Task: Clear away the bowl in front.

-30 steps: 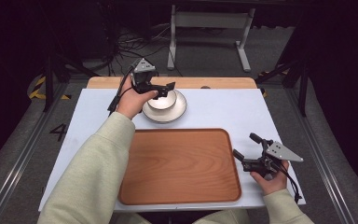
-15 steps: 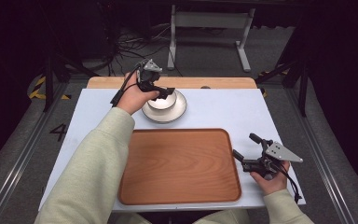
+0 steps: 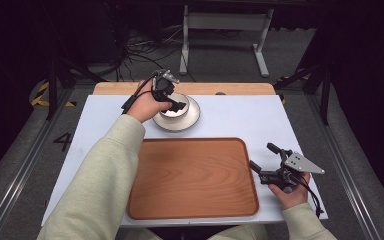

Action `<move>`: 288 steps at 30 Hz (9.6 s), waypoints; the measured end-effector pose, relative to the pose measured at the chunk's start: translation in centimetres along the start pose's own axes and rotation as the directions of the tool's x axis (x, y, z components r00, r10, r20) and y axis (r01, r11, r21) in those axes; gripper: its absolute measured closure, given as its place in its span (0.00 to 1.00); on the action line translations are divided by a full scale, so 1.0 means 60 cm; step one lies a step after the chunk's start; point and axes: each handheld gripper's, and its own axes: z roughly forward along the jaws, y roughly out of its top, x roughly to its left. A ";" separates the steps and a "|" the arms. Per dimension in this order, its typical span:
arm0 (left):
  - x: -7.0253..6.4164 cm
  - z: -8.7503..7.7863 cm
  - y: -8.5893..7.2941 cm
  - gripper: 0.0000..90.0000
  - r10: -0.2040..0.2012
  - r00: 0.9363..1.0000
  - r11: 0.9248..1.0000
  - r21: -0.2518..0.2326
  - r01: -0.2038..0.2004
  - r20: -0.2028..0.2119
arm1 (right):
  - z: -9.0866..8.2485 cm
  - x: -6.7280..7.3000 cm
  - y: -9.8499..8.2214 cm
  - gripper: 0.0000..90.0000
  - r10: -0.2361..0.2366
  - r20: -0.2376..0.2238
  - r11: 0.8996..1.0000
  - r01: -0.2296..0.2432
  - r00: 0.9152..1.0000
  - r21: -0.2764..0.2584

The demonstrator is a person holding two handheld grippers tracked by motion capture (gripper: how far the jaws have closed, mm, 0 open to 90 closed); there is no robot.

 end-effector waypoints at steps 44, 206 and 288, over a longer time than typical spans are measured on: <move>0.002 0.085 -0.059 0.41 0.027 0.998 0.997 0.074 -0.030 0.052 | 0.002 0.003 0.001 0.06 -0.024 -0.008 1.000 0.024 1.000 0.015; -0.285 -0.139 -0.055 0.90 0.456 0.861 0.883 0.005 -0.469 0.226 | 0.006 0.007 0.002 0.06 -0.045 0.001 0.998 0.045 0.999 0.037; -0.316 -0.047 -0.124 0.73 0.422 0.831 0.871 0.093 -0.483 0.363 | 0.008 0.009 0.003 0.06 -0.055 0.005 0.997 0.055 0.998 0.049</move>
